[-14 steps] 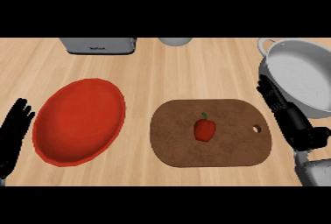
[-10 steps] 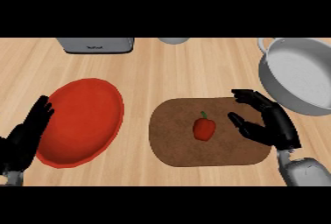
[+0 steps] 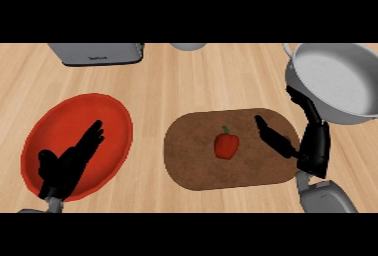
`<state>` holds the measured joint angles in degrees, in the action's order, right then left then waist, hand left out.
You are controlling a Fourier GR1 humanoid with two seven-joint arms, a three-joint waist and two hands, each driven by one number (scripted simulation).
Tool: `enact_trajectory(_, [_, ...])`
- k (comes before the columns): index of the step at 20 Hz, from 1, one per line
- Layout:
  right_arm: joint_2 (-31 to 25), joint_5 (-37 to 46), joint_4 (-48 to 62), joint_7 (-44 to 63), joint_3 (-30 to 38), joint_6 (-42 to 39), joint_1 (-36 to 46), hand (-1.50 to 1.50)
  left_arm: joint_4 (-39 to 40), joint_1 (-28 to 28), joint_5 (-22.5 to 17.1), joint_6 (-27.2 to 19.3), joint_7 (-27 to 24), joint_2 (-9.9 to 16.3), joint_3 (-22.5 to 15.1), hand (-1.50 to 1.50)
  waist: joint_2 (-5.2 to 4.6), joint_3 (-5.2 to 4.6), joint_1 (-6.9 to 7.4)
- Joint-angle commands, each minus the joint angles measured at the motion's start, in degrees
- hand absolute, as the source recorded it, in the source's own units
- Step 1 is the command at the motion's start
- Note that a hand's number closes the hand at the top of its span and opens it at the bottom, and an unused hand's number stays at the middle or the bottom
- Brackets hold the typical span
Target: Pick the bell pepper from the cutting board and place it in the pot
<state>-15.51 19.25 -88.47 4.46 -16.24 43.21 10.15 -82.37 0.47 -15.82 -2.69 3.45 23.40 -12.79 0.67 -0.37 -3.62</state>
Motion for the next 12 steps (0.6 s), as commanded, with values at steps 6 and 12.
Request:
enact_trajectory(6, [14.08,31.24,-3.34,20.62,-8.98,6.14,-3.86,-1.50,1.66,-3.79,0.82,1.28,3.55,-2.21,-2.38,0.00,-0.15,-0.05,1.65])
enact_trajectory(12, [15.42,37.96,-12.07,45.69,-10.19,-6.64,-1.56,-1.50,1.48,-3.04,2.29,1.31,1.87,-2.78,-3.12,0.00,-0.10,0.04,2.52])
